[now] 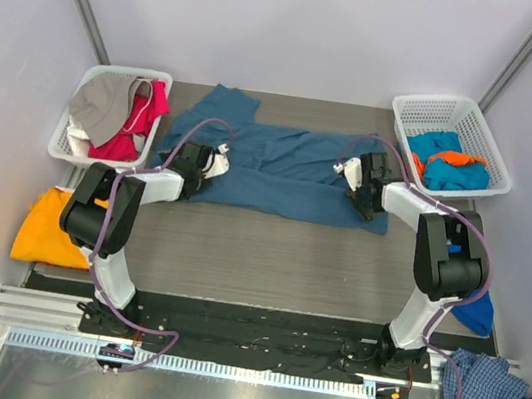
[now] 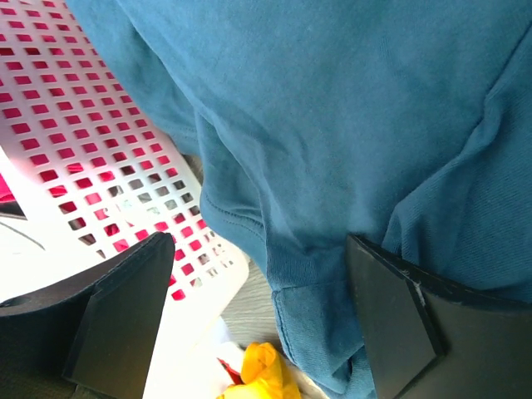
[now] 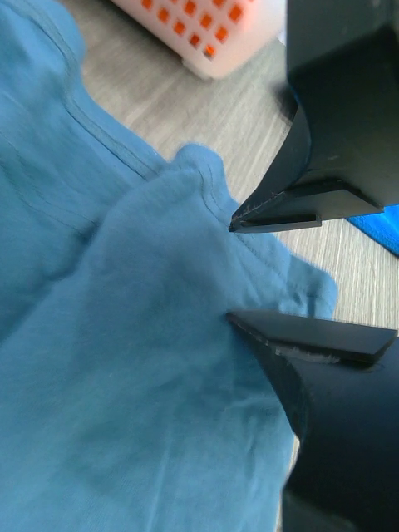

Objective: Fold and stack the t-shirts
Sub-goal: Fold the flattened tshirt in 1/3 of the way

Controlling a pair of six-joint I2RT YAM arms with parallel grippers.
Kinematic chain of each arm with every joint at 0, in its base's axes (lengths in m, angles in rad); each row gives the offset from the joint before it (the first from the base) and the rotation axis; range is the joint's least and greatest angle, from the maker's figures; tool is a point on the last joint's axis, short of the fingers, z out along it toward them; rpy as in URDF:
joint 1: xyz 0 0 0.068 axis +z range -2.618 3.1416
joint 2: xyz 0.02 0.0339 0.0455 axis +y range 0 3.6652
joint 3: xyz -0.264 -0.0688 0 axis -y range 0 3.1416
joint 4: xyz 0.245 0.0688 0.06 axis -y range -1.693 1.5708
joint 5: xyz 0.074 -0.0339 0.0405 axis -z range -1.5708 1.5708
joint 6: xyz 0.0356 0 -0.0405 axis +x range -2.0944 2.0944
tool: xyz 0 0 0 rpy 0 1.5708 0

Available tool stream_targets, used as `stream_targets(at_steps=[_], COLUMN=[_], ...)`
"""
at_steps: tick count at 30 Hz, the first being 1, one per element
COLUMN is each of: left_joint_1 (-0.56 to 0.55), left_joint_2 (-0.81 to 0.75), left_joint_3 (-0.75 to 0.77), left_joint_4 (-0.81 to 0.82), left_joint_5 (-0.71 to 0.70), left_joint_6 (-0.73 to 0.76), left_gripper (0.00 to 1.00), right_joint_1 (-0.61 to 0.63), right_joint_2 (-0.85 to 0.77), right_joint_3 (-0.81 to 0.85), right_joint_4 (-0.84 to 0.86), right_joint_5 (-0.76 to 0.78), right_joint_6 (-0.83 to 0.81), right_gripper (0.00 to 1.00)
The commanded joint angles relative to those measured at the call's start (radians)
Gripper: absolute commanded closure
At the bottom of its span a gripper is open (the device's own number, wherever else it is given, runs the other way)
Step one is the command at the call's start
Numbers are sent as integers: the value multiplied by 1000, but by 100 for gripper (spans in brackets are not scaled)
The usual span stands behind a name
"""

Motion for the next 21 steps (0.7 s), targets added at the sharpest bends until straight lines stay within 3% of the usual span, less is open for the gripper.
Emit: stream_targets(at_steps=[1, 13, 21], left_joint_1=[9, 11, 7], left_joint_2=[40, 5, -73], left_joint_3=[-54, -157, -218], left_joint_4=[-5, 60, 20], left_joint_5=[-4, -43, -37], left_joint_6=[33, 96, 76], left_gripper=[11, 13, 13], right_joint_1=[3, -60, -80], right_joint_2=[-3, -17, -75], right_joint_3=[-65, -174, -233], right_joint_4=[65, 136, 136], right_joint_5=[58, 111, 121], right_joint_6=[-36, -107, -117], right_gripper=[50, 51, 51])
